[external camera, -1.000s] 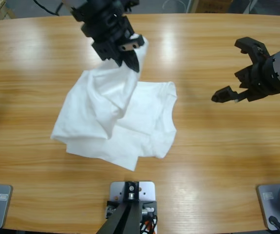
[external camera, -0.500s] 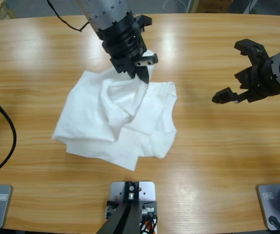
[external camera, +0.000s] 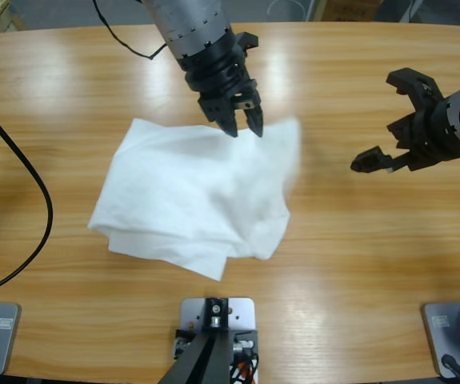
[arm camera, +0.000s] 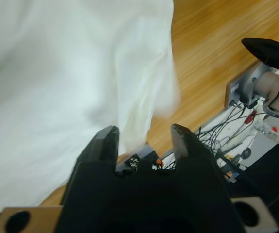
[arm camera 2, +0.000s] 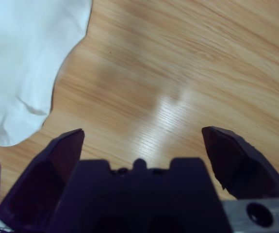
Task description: Fold clothes
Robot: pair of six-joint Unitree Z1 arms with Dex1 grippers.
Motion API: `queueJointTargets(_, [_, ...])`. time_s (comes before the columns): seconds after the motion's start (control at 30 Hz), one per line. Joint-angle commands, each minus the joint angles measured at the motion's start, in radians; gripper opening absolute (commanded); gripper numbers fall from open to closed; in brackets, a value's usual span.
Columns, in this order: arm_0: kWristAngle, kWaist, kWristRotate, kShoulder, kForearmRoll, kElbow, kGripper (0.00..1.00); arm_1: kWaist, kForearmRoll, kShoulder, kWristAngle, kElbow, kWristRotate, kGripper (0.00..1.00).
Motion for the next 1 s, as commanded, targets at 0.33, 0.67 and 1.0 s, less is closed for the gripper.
queueJointTargets(0.33, [0.267,0.002,0.027,-0.227,0.129,0.455,1.0,-0.014,-0.03,-0.02,0.009,-0.044,0.002,0.74])
queueJointTargets(0.67, [0.306,0.017,0.042,-0.399,-0.19,0.866,0.97,-0.011,0.094,0.1,0.127,-0.232,0.142,0.0])
queueJointTargets(1.0, [0.277,0.012,0.011,-0.387,-0.246,0.868,0.763,0.044,0.021,0.281,0.245,-0.283,0.145,0.0])
